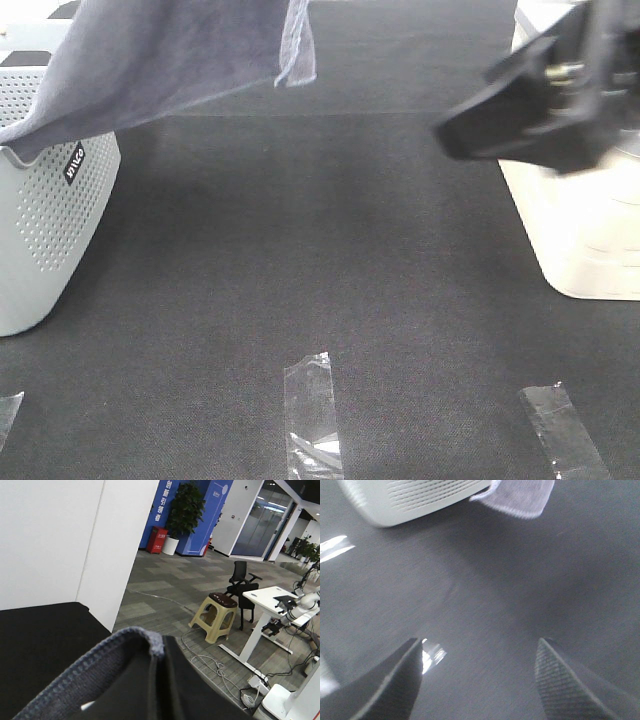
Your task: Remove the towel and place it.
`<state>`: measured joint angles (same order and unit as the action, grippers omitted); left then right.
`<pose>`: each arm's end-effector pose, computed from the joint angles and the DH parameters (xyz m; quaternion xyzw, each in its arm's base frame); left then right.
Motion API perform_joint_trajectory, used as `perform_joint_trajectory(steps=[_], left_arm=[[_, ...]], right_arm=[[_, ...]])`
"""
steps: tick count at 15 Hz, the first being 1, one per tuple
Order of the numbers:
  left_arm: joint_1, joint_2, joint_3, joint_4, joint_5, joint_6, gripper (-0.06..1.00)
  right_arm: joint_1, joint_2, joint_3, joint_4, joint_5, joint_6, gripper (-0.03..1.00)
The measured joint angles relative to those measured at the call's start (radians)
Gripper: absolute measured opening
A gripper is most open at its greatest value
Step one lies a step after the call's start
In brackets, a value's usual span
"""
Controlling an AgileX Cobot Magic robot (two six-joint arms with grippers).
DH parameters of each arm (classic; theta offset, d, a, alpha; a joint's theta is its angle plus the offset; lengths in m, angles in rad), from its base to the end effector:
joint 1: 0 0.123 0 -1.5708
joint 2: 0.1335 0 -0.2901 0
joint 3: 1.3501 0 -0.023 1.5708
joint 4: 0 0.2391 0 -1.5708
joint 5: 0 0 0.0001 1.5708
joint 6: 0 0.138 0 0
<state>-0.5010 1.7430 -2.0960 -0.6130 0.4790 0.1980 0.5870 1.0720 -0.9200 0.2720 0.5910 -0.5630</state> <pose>0.3567 -0.2371 0.5274 0.1446 0.6786 -0.3823 0.6102 0.1933 0.1534 0.3200 -0.4266 0.7827 0.1227 0.4362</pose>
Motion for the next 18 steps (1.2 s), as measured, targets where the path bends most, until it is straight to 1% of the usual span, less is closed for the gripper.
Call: perform_joint_trajectory(steps=[2, 3, 5, 6, 7, 11, 13, 15, 18], left_arm=[[-0.032, 0.016, 0.000, 0.000, -0.042, 0.000, 0.00], [-0.045, 0.025, 0.000, 0.000, -0.055, -0.002, 0.00], [-0.062, 0.039, 0.000, -0.001, -0.066, -0.014, 0.00], [-0.069, 0.047, 0.000, 0.000, -0.085, -0.015, 0.00], [-0.071, 0.048, 0.000, 0.000, -0.090, -0.015, 0.00], [-0.078, 0.048, 0.000, 0.007, -0.114, -0.015, 0.00], [-0.078, 0.048, 0.000, 0.026, -0.115, -0.015, 0.00], [-0.078, 0.048, 0.000, 0.027, -0.115, -0.015, 0.00], [-0.078, 0.048, 0.000, 0.027, -0.114, -0.015, 0.00]], right_arm=[[0.037, 0.017, 0.000, -0.100, -0.118, 0.141, 0.61], [0.038, 0.026, 0.000, -0.148, -0.203, 0.228, 0.60], [0.038, 0.036, 0.000, -0.159, -0.277, 0.273, 0.58], [0.039, 0.050, 0.000, -0.159, -0.322, 0.285, 0.58], [0.040, 0.068, -0.002, -0.159, -0.341, 0.285, 0.58], [0.044, 0.178, -0.004, -0.126, -0.383, 0.289, 0.58], [0.095, 0.203, -0.004, -0.135, -0.408, 0.281, 0.58], [0.163, 0.226, -0.005, -0.144, -0.475, 0.262, 0.58], [0.168, 0.300, -0.005, -0.151, -0.572, 0.247, 0.58]])
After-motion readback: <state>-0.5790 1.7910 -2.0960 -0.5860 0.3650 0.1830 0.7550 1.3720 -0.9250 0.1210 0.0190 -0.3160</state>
